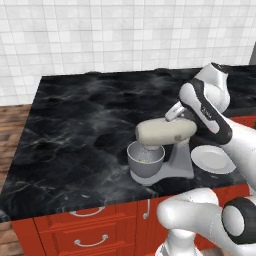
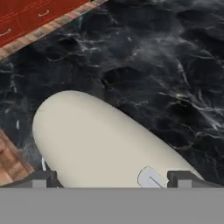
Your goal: Add butter and sugar cubes to the stand mixer bowl and then turn on the stand mixer to begin making frosting.
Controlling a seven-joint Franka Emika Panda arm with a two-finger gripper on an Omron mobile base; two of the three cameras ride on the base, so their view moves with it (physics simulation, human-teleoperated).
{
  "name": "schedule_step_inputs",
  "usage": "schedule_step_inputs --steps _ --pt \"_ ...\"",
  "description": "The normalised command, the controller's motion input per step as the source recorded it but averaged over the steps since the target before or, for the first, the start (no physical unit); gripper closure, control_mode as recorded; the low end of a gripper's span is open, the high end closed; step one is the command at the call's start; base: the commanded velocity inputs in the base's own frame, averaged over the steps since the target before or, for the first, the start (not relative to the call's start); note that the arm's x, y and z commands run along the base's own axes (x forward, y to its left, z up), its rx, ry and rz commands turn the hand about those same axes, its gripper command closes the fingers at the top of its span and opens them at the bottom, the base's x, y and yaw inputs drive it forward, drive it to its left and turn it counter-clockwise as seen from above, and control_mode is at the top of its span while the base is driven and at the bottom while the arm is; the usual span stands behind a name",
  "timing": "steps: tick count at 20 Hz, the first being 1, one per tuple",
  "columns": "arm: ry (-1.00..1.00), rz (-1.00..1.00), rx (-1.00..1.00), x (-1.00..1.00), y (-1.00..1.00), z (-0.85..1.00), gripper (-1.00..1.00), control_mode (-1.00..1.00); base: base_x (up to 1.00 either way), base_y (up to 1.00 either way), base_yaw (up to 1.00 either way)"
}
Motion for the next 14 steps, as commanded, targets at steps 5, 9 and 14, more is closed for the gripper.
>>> schedule_step_inputs --steps 5,9,14 --pt "-0.01 -0.18 -0.52 -0.10 0.99 -0.19 -1.00 -1.00 0.00 0.00 0.00" --pt "-0.16 -0.15 -0.24 -0.64 0.23 0.41 -1.00 -1.00 0.00 0.00 0.00" --pt "-0.20 -0.10 -0.11 -0.77 -0.34 0.65 -1.00 -1.00 0.00 0.00 0.00"
